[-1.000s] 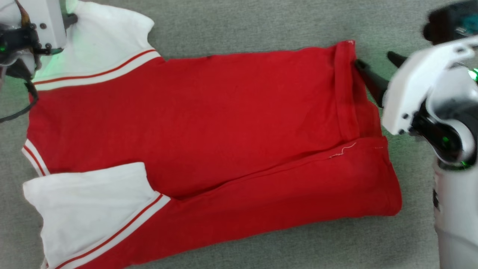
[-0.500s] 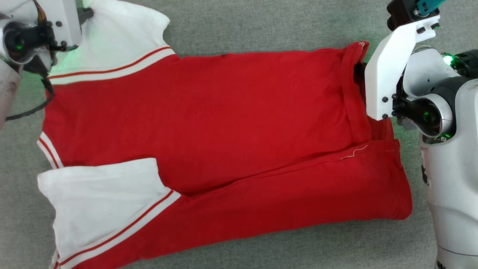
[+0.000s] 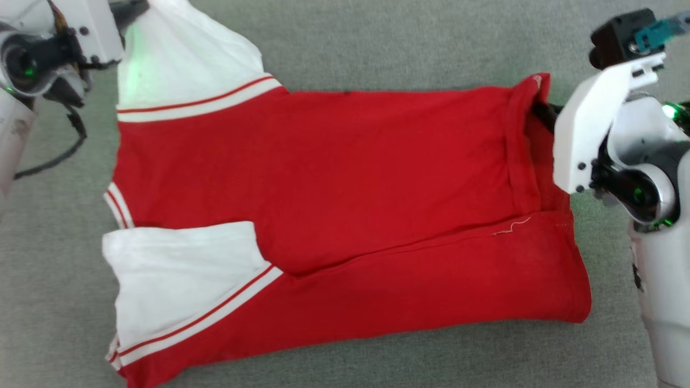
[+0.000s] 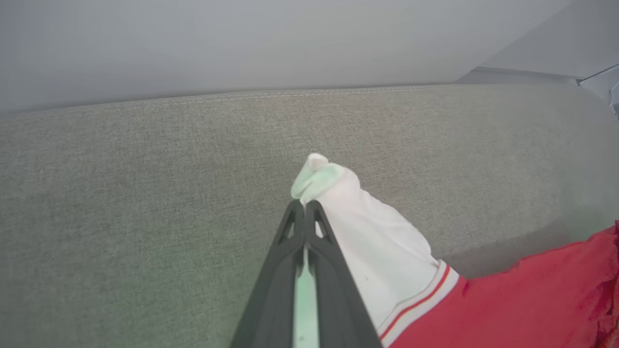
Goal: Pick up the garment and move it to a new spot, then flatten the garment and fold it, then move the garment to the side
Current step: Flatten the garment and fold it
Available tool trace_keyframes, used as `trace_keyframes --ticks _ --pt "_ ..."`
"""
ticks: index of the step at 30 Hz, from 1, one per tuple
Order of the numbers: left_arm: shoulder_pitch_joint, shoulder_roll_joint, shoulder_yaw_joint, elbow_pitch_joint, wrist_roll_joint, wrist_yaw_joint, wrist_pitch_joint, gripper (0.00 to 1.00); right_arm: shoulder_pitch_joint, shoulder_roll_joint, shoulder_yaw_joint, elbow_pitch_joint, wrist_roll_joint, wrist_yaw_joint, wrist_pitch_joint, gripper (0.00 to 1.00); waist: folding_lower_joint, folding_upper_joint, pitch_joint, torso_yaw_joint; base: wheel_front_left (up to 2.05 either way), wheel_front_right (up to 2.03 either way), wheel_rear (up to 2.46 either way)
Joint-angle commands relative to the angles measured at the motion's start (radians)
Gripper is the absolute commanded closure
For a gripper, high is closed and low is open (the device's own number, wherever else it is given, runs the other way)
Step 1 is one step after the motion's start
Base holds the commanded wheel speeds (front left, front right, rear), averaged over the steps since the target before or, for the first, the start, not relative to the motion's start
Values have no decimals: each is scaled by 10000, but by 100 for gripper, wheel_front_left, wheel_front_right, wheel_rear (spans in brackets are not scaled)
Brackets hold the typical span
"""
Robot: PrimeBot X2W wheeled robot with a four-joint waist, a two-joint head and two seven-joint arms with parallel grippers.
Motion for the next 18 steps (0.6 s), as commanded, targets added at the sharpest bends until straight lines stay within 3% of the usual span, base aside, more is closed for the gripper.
trace_keyframes --ticks 1,6,10,14,18 --pt "182 33 39 -86 -68 -42 -29 100 210 -107 -70 -61 109 1 -74 100 0 0 -439 302 0 0 0" --pt "775 297 24 -826 -296 -50 146 100 995 -523 -35 -467 267 1 -270 100 0 0 -1077 635 0 0 0" --pt "1445 738 -62 -1773 -400 245 229 100 1773 -820 -47 -892 494 1 -412 100 0 0 -1588 830 0 0 0" --pt "2380 1340 -165 -3149 -590 884 401 100 2719 -1035 -154 -1345 711 1 -380 100 0 0 -2056 990 0 0 0" --pt "3547 2166 -220 -5002 -923 1847 451 100 3760 -1243 -248 -1824 973 1 -322 100 0 0 -2386 1093 0 0 0"
